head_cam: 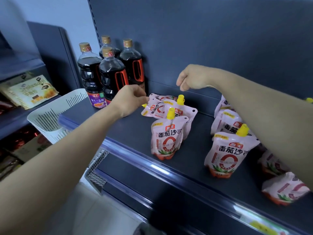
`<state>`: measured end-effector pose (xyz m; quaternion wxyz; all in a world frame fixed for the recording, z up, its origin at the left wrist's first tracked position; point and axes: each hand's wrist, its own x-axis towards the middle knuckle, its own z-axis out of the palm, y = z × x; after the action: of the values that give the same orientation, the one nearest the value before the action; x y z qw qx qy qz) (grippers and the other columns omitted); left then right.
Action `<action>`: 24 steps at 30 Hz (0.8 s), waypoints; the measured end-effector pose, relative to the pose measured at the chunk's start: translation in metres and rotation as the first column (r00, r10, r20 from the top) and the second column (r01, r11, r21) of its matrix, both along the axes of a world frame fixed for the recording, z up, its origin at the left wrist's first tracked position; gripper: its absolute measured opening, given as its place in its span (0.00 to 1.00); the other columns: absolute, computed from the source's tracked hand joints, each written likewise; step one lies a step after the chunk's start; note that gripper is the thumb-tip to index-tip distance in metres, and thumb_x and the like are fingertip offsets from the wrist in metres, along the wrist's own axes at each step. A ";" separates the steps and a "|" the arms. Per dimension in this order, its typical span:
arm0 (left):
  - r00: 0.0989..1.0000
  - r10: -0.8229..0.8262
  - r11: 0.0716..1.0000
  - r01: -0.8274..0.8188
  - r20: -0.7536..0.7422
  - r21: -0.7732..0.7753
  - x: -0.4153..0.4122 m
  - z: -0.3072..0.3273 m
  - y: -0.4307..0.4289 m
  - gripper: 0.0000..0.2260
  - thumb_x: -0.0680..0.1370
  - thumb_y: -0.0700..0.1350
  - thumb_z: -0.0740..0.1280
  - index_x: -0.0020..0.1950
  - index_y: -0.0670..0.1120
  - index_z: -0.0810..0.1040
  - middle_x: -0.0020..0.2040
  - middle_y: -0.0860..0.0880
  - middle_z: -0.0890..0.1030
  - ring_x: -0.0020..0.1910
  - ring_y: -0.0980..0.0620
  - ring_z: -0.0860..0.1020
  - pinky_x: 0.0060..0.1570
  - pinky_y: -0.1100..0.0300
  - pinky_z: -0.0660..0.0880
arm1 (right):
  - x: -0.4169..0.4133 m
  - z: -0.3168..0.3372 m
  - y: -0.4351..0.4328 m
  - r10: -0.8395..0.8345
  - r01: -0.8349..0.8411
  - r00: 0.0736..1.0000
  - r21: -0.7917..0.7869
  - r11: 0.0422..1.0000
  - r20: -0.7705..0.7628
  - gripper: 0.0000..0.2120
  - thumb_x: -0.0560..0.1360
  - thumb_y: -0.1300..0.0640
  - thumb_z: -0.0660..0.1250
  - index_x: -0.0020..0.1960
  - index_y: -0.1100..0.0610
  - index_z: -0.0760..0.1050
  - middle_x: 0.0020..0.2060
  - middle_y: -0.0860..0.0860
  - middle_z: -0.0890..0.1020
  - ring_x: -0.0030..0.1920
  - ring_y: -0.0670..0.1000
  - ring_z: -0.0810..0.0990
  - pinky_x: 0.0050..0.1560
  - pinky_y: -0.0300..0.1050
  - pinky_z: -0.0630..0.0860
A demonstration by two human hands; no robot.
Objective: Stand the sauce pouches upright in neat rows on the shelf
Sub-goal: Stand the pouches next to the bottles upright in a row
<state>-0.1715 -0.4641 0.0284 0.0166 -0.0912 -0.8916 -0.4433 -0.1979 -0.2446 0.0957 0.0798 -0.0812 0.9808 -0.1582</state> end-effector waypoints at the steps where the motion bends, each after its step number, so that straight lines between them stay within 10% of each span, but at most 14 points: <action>1: 0.999 0.047 0.998 -0.047 0.012 -0.032 -0.008 -0.006 -0.002 0.10 0.73 0.47 0.70 0.49 0.42 0.79 0.41 0.49 0.79 0.40 0.50 0.76 0.45 0.55 0.73 | -0.006 -0.003 -0.002 0.001 -0.001 1.000 -0.008 1.000 0.006 0.14 0.74 0.62 0.69 0.60 0.59 0.78 0.58 0.55 0.81 0.60 0.55 0.77 0.58 0.42 0.70; 8: 0.964 0.124 0.970 -0.069 0.234 -0.231 -0.063 -0.043 0.012 0.14 0.72 0.48 0.70 0.34 0.43 0.70 0.31 0.48 0.68 0.29 0.49 0.66 0.28 0.60 0.62 | -0.056 -0.017 -0.011 -0.017 0.015 0.997 0.026 1.000 0.073 0.18 0.72 0.57 0.72 0.61 0.57 0.77 0.59 0.54 0.81 0.61 0.55 0.77 0.58 0.43 0.70; 12: 0.931 0.138 0.977 -0.070 0.339 -0.204 -0.089 -0.059 0.022 0.15 0.72 0.49 0.71 0.49 0.41 0.71 0.40 0.46 0.72 0.37 0.48 0.70 0.34 0.58 0.66 | -0.083 -0.030 -0.015 -0.006 0.003 0.994 0.025 1.000 0.107 0.21 0.72 0.56 0.72 0.64 0.57 0.75 0.61 0.53 0.79 0.61 0.55 0.76 0.58 0.43 0.69; 17: 0.892 0.157 0.984 -0.105 0.424 -0.141 -0.108 -0.078 0.030 0.13 0.71 0.48 0.72 0.40 0.43 0.70 0.30 0.49 0.65 0.28 0.53 0.65 0.25 0.60 0.60 | -0.106 -0.051 -0.022 0.070 -0.082 0.991 0.111 0.990 0.114 0.27 0.72 0.55 0.72 0.69 0.56 0.69 0.67 0.54 0.74 0.66 0.55 0.73 0.67 0.47 0.69; 18: 0.875 0.167 0.985 -0.129 0.455 -0.115 -0.113 -0.084 0.031 0.26 0.71 0.48 0.72 0.43 0.42 0.53 0.29 0.48 0.65 0.28 0.53 0.65 0.25 0.61 0.59 | -0.110 -0.055 -0.023 0.088 -0.104 0.990 0.140 0.985 0.113 0.28 0.72 0.55 0.71 0.70 0.56 0.68 0.69 0.54 0.72 0.68 0.55 0.72 0.67 0.47 0.68; 20: 0.867 0.170 0.985 -0.140 0.468 -0.100 -0.117 -0.088 0.032 0.17 0.71 0.48 0.73 0.50 0.37 0.73 0.31 0.47 0.68 0.30 0.51 0.67 0.26 0.61 0.61 | -0.117 -0.061 -0.022 0.130 -0.149 0.986 0.205 0.967 0.106 0.30 0.73 0.54 0.71 0.72 0.54 0.65 0.70 0.54 0.71 0.69 0.56 0.70 0.65 0.45 0.67; 24: 0.821 0.211 0.976 -0.203 0.531 -0.074 -0.119 -0.094 0.034 0.14 0.71 0.47 0.73 0.37 0.41 0.71 0.34 0.46 0.71 0.38 0.49 0.71 0.32 0.60 0.66 | -0.132 -0.073 -0.026 0.213 -0.241 0.969 0.282 0.929 0.128 0.34 0.72 0.54 0.71 0.74 0.52 0.61 0.71 0.54 0.70 0.68 0.56 0.70 0.62 0.45 0.68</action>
<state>-0.2904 -0.4300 -0.0654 -0.1855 0.1331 -0.8683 -0.4403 -0.3295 -0.2702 0.0232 0.1554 -0.1737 0.9724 -0.0033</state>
